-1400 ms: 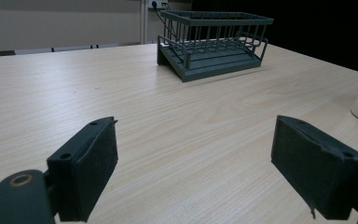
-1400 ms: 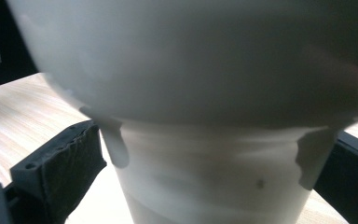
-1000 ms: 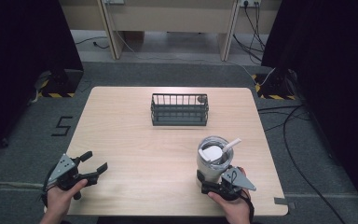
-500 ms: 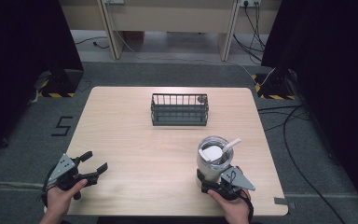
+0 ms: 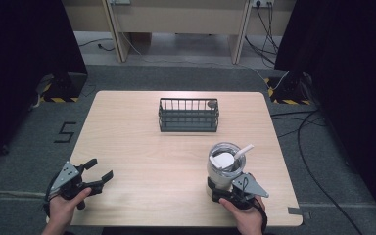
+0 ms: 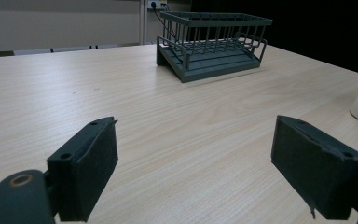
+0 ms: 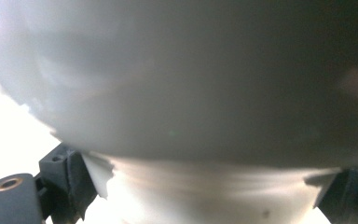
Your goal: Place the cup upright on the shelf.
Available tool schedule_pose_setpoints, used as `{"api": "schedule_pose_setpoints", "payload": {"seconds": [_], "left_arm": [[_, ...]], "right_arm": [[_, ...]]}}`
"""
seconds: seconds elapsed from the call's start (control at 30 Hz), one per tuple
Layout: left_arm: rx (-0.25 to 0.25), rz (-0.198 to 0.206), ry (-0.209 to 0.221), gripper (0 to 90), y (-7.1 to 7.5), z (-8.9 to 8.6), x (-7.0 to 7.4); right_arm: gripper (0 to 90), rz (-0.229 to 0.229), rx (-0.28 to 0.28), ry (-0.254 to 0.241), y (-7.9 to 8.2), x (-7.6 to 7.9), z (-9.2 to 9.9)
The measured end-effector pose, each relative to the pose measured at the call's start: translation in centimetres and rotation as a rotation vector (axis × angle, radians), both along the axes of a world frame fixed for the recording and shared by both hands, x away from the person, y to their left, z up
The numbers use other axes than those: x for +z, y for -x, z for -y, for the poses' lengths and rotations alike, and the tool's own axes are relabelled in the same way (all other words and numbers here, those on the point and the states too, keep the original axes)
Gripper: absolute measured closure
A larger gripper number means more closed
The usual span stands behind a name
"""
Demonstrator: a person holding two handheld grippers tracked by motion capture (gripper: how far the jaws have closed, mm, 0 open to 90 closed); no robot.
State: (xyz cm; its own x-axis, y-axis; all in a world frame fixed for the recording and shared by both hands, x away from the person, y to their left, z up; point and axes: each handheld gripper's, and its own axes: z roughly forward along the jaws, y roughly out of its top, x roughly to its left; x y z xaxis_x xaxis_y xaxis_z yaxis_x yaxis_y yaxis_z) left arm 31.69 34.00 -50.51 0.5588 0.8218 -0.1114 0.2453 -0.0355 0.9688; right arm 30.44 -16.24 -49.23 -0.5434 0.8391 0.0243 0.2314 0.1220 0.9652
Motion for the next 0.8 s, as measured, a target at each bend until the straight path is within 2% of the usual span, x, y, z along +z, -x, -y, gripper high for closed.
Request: {"api": "schedule_pose_setpoints", "payload": {"seconds": [0.13,0.2,0.3,0.8], "left_arm": [[0.0,0.0,0.0,14.1,0.0,0.0,0.0],[0.001,0.0,0.001,14.1,0.0,0.0,0.0],[0.0,-0.001,0.001,14.1,0.0,0.0,0.0],[0.003,-0.002,0.003,14.1,0.0,0.0,0.0]], "right_arm": [[11.2,-0.007,-0.002,0.002,-0.2,0.1,0.1],[11.2,0.0,-0.011,0.018,-0.3,0.2,0.3],[11.2,-0.007,-0.015,0.007,-0.3,0.4,0.4],[11.3,0.04,-0.032,-0.003,-1.5,2.8,1.0]]}}
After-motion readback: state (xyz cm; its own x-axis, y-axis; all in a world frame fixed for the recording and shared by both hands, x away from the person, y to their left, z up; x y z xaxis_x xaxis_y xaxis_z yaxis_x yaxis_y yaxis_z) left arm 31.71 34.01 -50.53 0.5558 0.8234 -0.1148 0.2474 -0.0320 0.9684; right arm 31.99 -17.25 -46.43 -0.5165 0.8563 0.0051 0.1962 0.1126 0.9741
